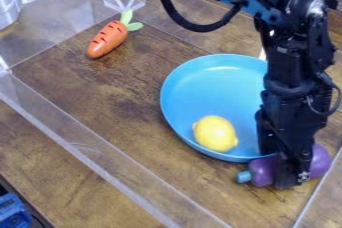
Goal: Remove the purple eggplant from the blue tray and put it on the table
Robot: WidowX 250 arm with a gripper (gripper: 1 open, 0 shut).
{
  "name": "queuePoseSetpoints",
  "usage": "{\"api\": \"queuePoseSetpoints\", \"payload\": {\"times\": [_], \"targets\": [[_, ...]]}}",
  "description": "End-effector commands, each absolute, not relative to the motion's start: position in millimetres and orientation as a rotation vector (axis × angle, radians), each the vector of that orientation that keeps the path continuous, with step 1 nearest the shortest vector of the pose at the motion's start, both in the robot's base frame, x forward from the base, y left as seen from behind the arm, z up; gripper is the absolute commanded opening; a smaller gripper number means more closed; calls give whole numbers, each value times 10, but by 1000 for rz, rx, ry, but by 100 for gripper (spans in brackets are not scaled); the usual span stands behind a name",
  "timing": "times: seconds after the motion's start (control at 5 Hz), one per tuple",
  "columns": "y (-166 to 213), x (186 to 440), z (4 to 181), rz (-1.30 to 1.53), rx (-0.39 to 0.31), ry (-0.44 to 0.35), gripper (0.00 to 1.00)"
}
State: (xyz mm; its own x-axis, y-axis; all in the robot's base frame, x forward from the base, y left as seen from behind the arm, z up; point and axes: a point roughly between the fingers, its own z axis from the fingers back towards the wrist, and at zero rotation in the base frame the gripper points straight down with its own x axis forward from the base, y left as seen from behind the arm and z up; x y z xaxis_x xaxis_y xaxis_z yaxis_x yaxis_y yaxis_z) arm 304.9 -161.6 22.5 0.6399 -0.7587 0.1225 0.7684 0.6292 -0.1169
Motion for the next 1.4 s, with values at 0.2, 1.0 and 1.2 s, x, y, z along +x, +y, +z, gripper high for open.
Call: {"api": "queuePoseSetpoints", "payload": {"times": [0.2,1.0,1.2], "targets": [[-1444,3073,517,-811,-149,-87,0],[-1528,2950,544,-831,-148,-76,0],[-1493,2924,509,-826,-148,-72,0]]}}
